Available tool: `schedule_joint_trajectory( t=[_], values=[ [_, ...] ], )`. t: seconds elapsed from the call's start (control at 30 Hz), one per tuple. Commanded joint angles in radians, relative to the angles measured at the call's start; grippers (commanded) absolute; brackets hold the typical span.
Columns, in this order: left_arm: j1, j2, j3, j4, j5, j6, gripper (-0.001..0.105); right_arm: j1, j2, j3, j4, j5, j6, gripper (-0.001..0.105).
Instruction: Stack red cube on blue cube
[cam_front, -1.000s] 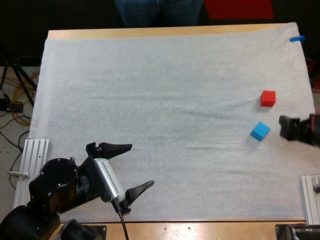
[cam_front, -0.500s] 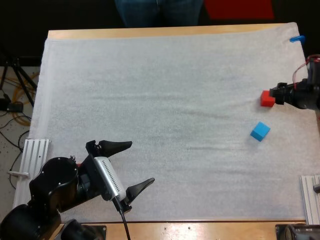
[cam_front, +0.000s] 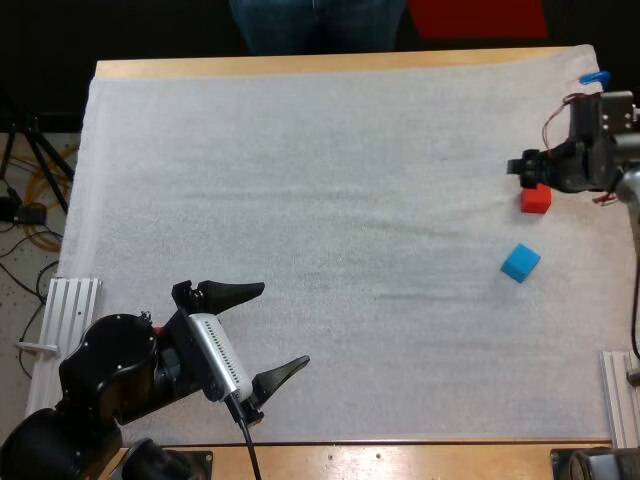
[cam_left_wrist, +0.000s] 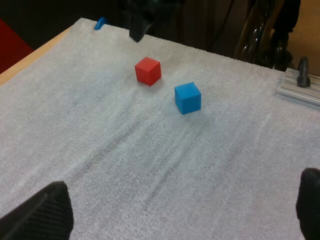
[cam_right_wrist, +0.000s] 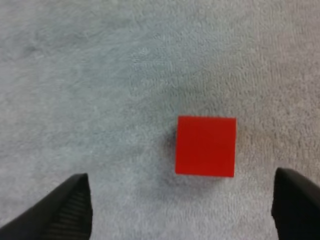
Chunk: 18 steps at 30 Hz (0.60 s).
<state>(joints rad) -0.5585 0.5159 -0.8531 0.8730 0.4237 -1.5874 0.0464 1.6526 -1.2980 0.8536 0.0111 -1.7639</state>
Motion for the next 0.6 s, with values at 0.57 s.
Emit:
schedule_joint_trajectory(
  t=[0.57],
  values=[
    [-0.003, 0.001, -0.005, -0.013, -0.009, 0.0, 0.087, 0.004, 0.241, -0.048, 0.005, 0.031, 0.057, 0.069]
  ],
)
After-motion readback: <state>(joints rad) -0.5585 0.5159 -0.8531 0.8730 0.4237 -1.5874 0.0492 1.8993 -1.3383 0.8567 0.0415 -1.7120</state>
